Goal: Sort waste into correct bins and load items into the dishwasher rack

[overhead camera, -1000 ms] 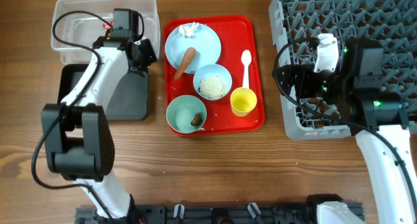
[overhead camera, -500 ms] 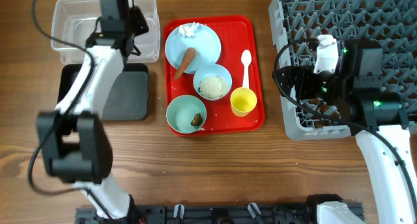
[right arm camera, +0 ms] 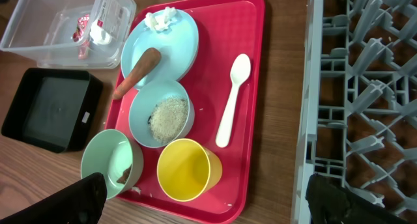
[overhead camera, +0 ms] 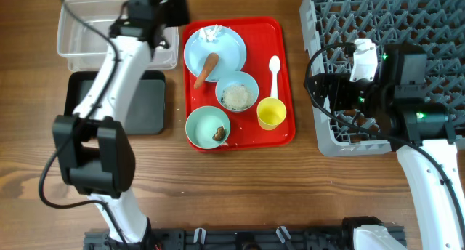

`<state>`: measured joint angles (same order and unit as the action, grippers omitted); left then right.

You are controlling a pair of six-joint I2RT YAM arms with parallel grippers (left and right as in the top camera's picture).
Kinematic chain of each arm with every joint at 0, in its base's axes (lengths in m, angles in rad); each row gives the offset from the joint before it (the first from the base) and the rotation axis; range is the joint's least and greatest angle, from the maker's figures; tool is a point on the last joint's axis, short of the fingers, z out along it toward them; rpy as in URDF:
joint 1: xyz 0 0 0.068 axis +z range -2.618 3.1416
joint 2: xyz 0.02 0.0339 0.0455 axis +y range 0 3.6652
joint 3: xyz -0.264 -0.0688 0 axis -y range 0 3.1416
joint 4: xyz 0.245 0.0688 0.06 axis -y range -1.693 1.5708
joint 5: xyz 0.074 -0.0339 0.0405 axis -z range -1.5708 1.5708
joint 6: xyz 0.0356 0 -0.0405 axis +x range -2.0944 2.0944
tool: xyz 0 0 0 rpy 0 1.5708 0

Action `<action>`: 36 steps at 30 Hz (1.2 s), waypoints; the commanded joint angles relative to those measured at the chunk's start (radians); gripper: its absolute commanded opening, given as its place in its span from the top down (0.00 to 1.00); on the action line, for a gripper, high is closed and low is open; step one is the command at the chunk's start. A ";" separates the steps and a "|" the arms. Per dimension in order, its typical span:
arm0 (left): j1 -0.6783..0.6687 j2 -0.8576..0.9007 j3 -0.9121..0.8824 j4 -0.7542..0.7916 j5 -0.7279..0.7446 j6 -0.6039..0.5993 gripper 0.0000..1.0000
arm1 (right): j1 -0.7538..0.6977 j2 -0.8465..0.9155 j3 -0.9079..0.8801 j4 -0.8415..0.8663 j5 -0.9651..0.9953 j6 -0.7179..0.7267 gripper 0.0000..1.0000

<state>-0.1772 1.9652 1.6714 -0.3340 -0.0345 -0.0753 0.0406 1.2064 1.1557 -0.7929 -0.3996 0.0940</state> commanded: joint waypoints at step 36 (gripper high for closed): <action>-0.141 0.190 0.016 0.121 0.020 0.117 0.96 | 0.007 0.002 0.021 -0.009 0.011 0.014 0.00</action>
<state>-0.3126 2.3291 1.6821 -0.1795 -0.0303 0.0689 0.0406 1.2064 1.1557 -0.8047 -0.3996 0.0940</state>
